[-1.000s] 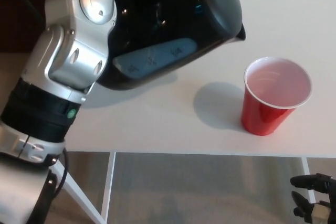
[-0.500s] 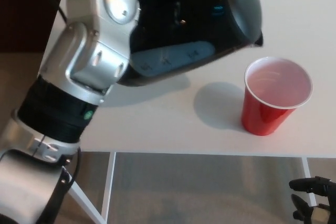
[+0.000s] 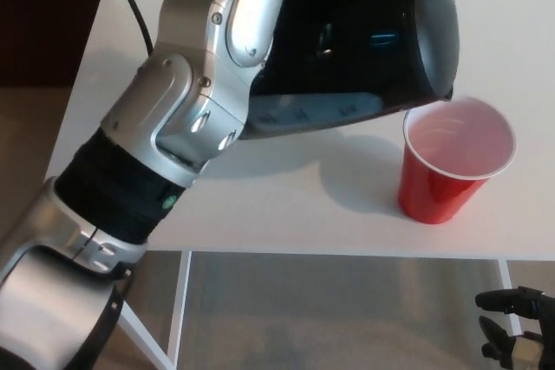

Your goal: The robot walk towards a table in front and uses its left hand to pick up the pot from the base and pour water to the cup on the right hand side

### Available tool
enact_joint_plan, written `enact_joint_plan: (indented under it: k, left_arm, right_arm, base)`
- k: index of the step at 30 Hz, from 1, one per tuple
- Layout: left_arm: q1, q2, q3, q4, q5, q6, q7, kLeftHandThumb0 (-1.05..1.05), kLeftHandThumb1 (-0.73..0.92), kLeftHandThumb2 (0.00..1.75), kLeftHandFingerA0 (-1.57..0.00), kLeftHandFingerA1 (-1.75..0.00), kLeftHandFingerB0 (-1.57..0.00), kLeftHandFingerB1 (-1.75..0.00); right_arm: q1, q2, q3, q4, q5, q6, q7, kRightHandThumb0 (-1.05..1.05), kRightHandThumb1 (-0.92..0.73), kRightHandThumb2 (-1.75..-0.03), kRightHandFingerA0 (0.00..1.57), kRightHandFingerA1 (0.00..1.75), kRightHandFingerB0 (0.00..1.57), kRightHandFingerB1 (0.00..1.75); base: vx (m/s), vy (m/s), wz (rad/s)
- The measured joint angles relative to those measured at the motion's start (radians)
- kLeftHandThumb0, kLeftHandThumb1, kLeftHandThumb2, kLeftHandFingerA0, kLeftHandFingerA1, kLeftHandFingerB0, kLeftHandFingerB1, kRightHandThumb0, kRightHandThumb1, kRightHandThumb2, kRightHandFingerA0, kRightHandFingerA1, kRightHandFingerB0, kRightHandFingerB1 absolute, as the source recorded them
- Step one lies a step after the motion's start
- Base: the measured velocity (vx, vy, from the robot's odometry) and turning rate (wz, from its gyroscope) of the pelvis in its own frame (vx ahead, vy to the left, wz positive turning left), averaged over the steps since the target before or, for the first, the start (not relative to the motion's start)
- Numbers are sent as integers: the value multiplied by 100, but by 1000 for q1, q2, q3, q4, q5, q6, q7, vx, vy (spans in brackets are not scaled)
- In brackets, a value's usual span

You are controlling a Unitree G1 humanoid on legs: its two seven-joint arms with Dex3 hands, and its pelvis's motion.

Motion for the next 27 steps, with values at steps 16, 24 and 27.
enact_joint_plan:
  k: [16,24,27]
  left_arm:
    - [-75,35,-25,57,105,-147,25,-28,61,58,-102,-161,-90,-60]
    - [-86,35,-25,70,141,-195,36,-30,61,58,-107,-155,-88,-50]
    - [-87,36,-25,71,153,-211,42,-30,59,58,-106,-154,-88,-51]
  right_arm:
    - [-8,0,4,1,-3,8,-1,-50,-55,-79,62,92,50,79]
    - [-13,0,5,1,-4,8,-1,-50,-52,-80,61,93,48,77]
    - [-18,-1,7,2,-5,8,-1,-50,-53,-82,61,92,50,78]
  base:
    - [0,0,0]
    - [0,0,0]
    - [0,0,0]
